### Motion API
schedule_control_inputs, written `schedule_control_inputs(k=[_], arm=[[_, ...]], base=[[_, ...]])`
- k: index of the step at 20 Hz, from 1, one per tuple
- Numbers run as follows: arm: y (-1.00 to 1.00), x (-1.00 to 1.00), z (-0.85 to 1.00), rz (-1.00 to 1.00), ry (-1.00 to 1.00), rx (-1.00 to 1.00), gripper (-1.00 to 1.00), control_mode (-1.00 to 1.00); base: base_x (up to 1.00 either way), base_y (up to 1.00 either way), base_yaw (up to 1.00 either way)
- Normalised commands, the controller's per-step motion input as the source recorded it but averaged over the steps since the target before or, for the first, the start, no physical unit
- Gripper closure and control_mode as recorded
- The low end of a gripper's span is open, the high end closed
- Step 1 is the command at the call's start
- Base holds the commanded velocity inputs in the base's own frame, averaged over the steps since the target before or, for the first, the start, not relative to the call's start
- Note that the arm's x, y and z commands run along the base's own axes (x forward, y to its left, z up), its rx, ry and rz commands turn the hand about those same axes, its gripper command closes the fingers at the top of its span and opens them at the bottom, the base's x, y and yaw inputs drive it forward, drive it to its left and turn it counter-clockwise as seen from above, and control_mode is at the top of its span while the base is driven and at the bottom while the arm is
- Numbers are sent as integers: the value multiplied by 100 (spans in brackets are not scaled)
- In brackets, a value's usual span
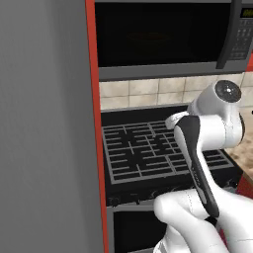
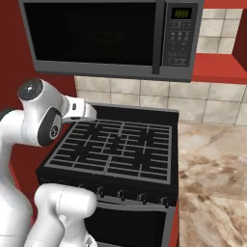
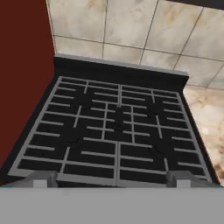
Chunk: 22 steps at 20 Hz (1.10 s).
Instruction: The microwave is finished heating the chicken drumstick and carrot. Take the bowl containing the food and place it on the dining counter.
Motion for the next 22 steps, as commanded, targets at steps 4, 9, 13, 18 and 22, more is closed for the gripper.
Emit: schedule_control_inputs(k=[4, 9, 13, 18, 22], arm=[[-82, -30, 60, 0, -59, 0, -100, -100], [-99, -34, 66, 0, -59, 0, -100, -100], [-100, -45, 70, 0, -57, 0, -100, -100], [-69, -14, 80, 0, -46, 3, -100, -100], [-46, 7, 76, 0, -21, 7, -100, -100]], base=[[0, 0, 0], [0, 0, 0], [0, 0, 0], [0, 0, 0], [0, 0, 0]])
